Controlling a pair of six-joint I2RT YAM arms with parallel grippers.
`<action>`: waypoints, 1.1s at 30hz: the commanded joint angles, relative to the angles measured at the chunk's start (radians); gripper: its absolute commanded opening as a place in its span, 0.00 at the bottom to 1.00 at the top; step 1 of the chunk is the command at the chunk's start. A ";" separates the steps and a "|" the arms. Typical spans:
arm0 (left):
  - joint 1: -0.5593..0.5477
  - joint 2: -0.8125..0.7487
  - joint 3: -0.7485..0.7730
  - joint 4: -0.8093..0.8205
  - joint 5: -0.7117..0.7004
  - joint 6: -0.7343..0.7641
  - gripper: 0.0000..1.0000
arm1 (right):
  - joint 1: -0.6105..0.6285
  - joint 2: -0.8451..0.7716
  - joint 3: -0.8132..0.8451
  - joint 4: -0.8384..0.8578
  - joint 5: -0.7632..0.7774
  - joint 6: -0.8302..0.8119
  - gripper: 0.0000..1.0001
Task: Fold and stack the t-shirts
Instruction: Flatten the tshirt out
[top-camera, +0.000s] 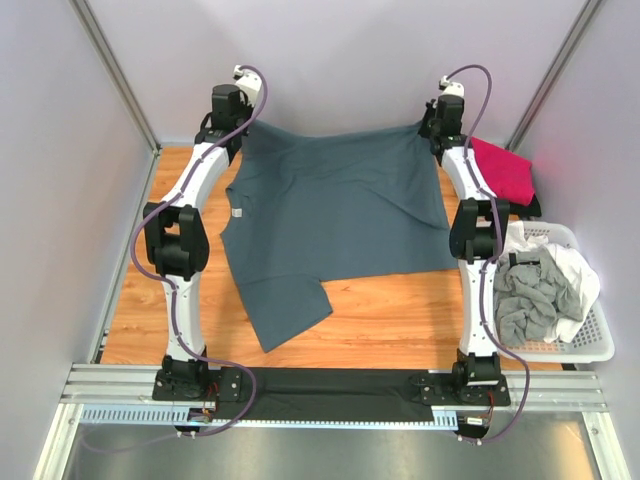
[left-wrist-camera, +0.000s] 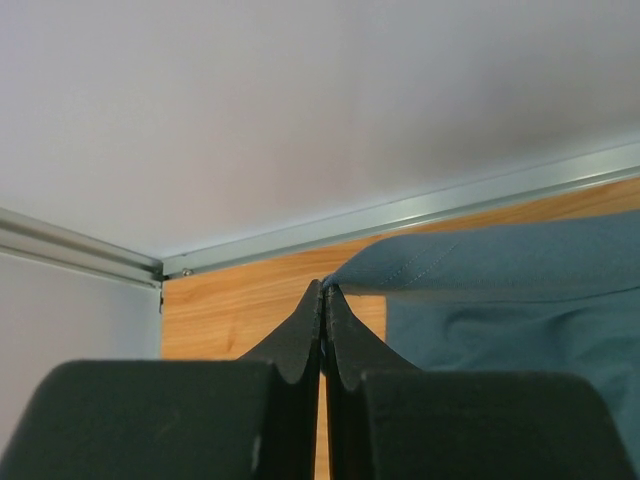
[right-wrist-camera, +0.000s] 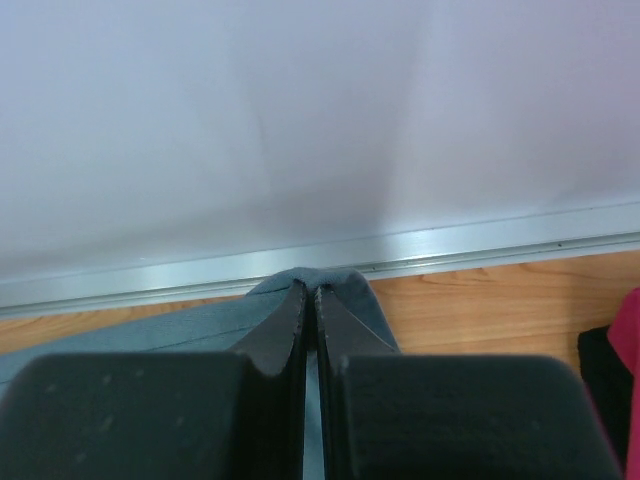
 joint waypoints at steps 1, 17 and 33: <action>0.000 -0.070 0.027 0.053 0.004 -0.034 0.00 | 0.000 0.034 0.056 0.090 0.038 -0.013 0.00; -0.058 -0.255 -0.122 -0.151 -0.001 0.048 0.00 | -0.015 -0.040 -0.021 0.036 0.086 -0.050 0.00; -0.138 -0.402 -0.249 -0.370 -0.109 0.084 0.00 | -0.052 -0.076 -0.031 -0.034 0.078 -0.110 0.00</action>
